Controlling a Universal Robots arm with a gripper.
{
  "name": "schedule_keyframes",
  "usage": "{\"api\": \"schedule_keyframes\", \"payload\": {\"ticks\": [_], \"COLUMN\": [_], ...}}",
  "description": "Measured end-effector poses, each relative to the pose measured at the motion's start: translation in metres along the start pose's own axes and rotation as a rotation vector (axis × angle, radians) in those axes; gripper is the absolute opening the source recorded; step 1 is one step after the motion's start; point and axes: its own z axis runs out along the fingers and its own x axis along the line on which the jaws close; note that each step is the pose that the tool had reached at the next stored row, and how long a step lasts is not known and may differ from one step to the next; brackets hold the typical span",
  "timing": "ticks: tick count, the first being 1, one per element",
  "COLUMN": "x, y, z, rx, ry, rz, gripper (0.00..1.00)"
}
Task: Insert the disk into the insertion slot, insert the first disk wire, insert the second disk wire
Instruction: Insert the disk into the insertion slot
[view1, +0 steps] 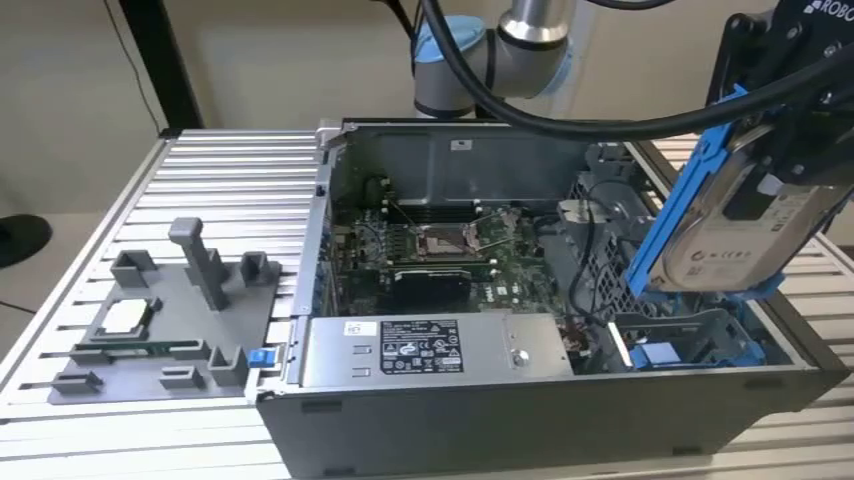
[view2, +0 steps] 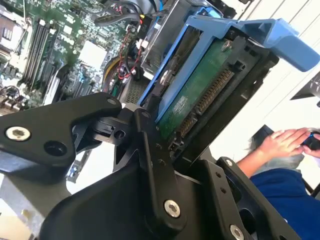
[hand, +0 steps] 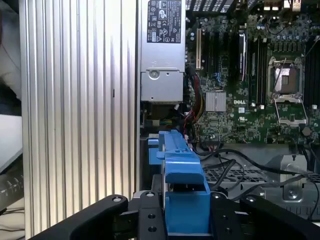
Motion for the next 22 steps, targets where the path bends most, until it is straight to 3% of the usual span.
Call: {"api": "schedule_keyframes", "payload": {"ticks": [10, 22], "x": [0.0000, -0.0001], "y": [-0.0001, -0.0042], "z": [0.0019, 0.0127], "rx": [0.0000, 0.0000], "ry": [0.0001, 0.0000], "rz": [0.000, 0.000], "gripper": [0.00, 0.00]}}
